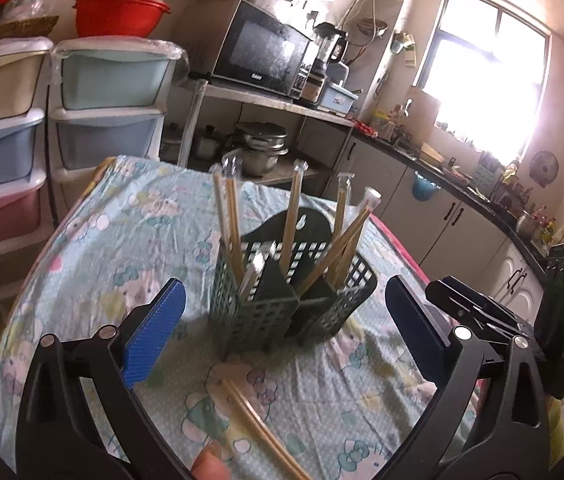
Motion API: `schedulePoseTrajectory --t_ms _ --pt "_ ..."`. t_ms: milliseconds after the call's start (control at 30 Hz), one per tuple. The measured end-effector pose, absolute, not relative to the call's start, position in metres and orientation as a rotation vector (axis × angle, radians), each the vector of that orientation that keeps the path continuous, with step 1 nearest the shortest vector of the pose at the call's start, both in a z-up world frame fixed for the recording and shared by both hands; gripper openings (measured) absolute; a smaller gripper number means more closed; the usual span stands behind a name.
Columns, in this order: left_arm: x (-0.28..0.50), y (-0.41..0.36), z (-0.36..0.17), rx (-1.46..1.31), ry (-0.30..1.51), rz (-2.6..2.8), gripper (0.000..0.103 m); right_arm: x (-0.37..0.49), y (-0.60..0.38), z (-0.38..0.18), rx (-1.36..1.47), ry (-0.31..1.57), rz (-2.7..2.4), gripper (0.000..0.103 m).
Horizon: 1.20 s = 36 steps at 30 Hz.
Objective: Organize utensils
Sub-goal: 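Withdraw both tools from the caddy toward the chopsticks left on the cloth, then close the left tool on a chopstick while the right tool grasps another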
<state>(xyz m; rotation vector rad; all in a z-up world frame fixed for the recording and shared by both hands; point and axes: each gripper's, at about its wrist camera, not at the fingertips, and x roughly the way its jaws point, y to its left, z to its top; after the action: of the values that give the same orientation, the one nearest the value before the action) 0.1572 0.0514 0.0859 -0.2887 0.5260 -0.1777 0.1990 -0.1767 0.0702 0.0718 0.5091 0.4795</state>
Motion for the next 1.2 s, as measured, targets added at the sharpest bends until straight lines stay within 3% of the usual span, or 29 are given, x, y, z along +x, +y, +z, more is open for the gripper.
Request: schedulePoseTrajectory --t_ms 867,1200 --pt "0.111 0.085 0.009 -0.339 0.717 -0.089 0.092 0.170 -0.117 0.027 -0.051 0.654 0.620 0.063" --pt "0.091 0.092 -0.021 -0.372 0.815 -0.099 0.067 0.174 -0.091 0.010 -0.080 0.728 0.663 0.058"
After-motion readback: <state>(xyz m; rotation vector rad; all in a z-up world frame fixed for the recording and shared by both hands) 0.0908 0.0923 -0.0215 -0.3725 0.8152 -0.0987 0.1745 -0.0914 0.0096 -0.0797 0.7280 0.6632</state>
